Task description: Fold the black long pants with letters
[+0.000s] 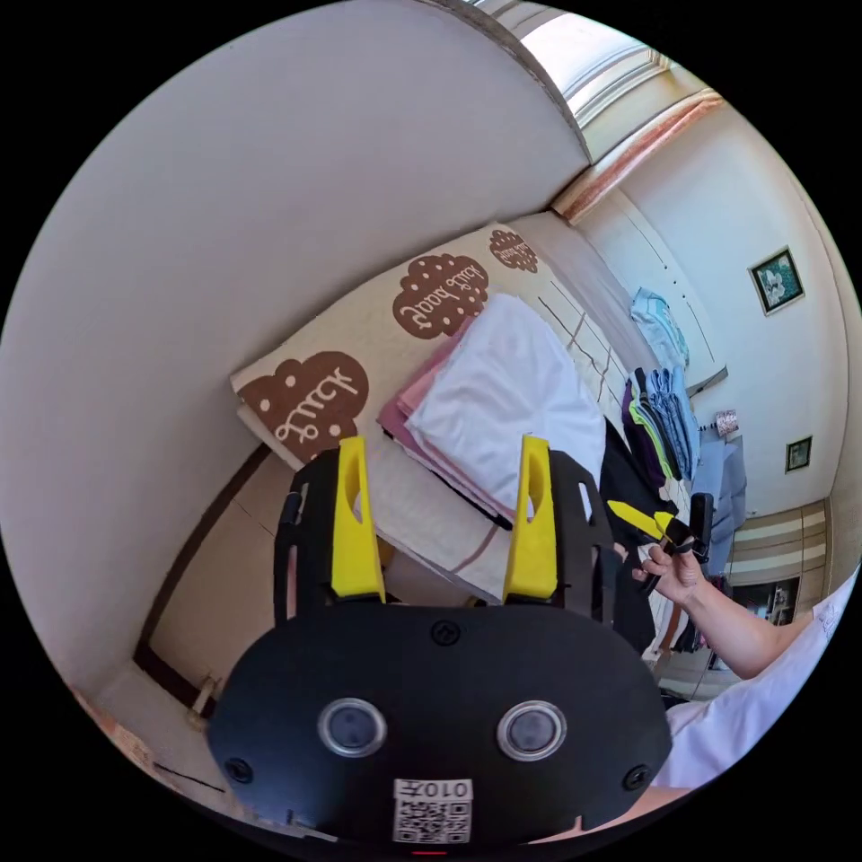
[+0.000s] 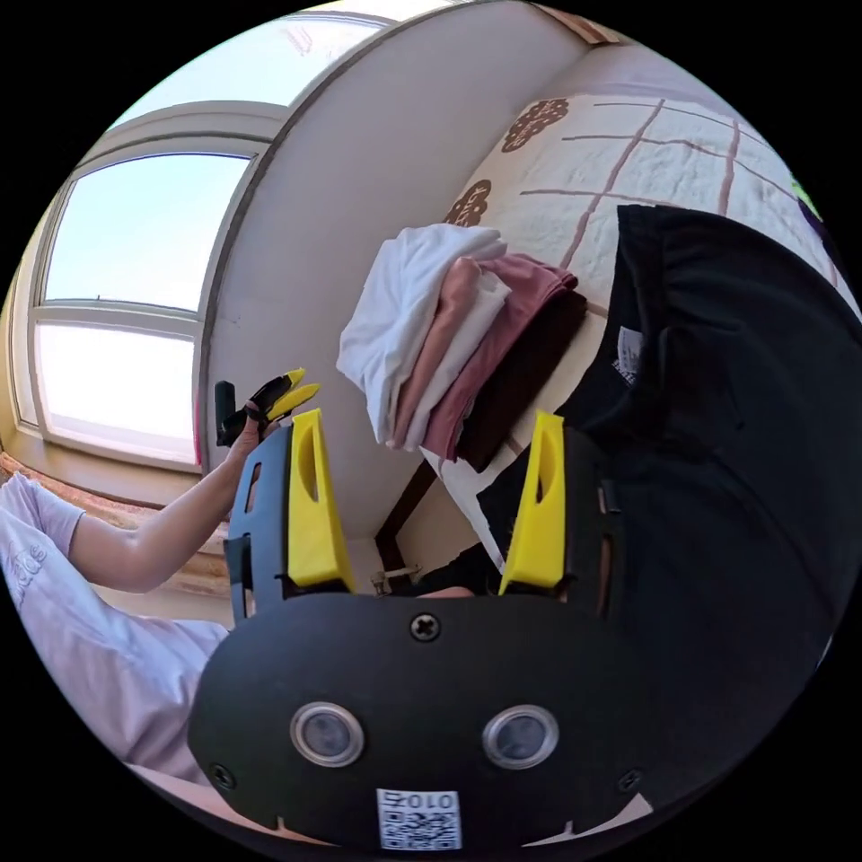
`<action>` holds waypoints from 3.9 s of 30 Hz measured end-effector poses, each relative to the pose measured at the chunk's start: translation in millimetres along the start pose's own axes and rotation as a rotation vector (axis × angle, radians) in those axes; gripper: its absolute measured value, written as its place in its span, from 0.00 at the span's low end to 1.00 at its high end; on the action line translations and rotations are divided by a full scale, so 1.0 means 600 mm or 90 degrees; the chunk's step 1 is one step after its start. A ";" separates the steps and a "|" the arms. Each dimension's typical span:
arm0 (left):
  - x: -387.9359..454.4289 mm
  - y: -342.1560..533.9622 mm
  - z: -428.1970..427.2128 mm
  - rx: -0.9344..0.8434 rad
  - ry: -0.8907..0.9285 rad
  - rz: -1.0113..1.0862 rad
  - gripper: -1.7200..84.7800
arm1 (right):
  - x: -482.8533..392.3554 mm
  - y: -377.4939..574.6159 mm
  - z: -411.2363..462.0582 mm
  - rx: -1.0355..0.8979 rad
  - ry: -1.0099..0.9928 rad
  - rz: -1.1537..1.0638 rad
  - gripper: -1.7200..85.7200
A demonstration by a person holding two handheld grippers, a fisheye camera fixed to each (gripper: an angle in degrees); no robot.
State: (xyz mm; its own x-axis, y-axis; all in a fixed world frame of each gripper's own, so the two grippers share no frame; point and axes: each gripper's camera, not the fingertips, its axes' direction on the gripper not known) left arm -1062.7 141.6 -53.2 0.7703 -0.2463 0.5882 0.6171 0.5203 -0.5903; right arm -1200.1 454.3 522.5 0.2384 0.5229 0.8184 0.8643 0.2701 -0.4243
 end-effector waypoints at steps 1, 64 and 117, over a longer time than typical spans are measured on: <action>-0.011 -0.025 0.012 -0.013 0.012 0.014 0.30 | 0.004 -0.017 0.027 0.010 0.010 0.022 0.37; -0.009 -0.321 0.399 -0.266 0.170 0.270 0.37 | 0.075 -0.156 0.261 -0.069 -0.152 0.137 0.29; 0.038 -0.288 0.384 -0.244 0.077 0.260 0.29 | 0.022 -0.139 0.331 -0.011 -0.154 0.126 0.18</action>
State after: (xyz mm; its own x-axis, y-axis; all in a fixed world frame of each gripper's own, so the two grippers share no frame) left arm -1188.7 234.6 189.4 0.9574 -0.1907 0.2166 0.2626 0.2641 -0.9281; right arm -1357.1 599.3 491.9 0.2924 0.7416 0.6038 0.8192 0.1315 -0.5582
